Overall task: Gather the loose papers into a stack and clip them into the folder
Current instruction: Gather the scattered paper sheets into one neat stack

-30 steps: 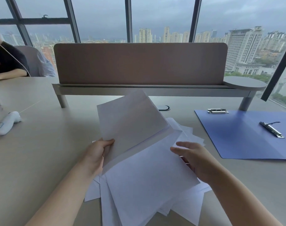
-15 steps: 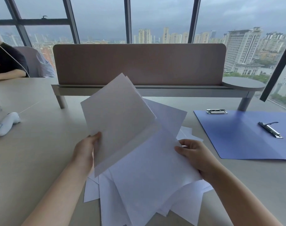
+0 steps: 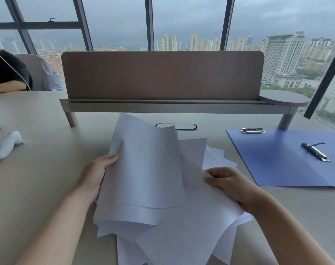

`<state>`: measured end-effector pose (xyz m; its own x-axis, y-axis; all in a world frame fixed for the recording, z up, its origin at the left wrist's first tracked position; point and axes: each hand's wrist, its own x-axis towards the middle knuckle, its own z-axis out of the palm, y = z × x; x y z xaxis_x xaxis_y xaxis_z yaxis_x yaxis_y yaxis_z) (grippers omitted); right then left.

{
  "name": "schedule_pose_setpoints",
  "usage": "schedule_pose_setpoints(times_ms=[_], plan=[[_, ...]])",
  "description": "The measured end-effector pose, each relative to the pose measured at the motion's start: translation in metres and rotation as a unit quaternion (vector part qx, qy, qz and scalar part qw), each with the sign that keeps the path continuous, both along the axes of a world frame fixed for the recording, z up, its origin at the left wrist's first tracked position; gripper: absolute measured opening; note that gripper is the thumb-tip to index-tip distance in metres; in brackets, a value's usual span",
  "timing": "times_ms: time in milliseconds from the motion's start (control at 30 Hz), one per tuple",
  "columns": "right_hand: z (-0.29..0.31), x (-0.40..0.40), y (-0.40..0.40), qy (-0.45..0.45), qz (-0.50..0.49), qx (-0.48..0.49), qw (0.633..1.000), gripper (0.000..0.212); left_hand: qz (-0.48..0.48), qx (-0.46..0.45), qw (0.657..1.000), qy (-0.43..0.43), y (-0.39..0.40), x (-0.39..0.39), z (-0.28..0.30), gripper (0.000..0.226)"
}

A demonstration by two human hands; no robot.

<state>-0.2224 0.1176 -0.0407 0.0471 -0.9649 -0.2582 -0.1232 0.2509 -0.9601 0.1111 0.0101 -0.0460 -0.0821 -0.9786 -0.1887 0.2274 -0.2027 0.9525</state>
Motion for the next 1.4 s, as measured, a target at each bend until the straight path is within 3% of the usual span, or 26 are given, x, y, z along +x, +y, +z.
schedule_pose_setpoints(times_ms=[133,300,433,567,767,833,967,1000,1167,1333,1400], plan=[[0.002,-0.002,0.003,0.007,0.064,0.005,0.998,0.024,-0.023,0.024,0.999,0.012,0.004,-0.001,0.001,0.045],[0.0,-0.003,0.002,-0.017,0.052,-0.021,0.998,0.024,-0.077,0.051,0.993,-0.079,0.011,-0.003,0.005,0.038],[-0.002,-0.004,0.001,-0.019,0.059,-0.022,0.998,0.024,-0.079,-0.009,0.985,-0.154,0.011,-0.01,0.005,0.049],[-0.002,-0.002,0.001,-0.003,0.074,-0.02,0.997,0.023,-0.09,-0.021,0.987,-0.13,0.015,-0.017,0.003,0.032],[0.0,0.001,0.004,0.044,0.103,-0.029,0.993,0.021,-0.028,-0.112,0.975,-0.19,0.014,-0.022,0.0,0.01],[0.002,0.003,0.005,0.083,0.107,-0.03,0.99,0.031,-0.002,-0.12,0.975,-0.188,0.013,-0.022,-0.001,0.003],[-0.004,0.003,0.004,0.175,0.095,-0.026,0.98,0.072,0.054,-0.138,0.972,-0.183,0.009,-0.019,-0.003,0.005],[-0.005,0.002,0.003,0.18,0.086,-0.024,0.98,0.073,0.068,-0.137,0.973,-0.175,0.007,-0.017,-0.004,0.005],[0.002,0.001,0.003,0.088,0.013,-0.034,0.995,0.03,0.125,-0.122,0.978,-0.117,-0.005,-0.001,-0.005,0.006],[0.004,-0.004,-0.001,0.051,-0.13,-0.056,0.989,0.024,0.167,-0.12,0.973,-0.106,-0.015,0.008,-0.01,0.02],[0.002,-0.007,-0.004,0.05,-0.175,-0.061,0.981,0.025,0.195,-0.121,0.967,-0.112,-0.017,0.012,-0.01,0.036]])
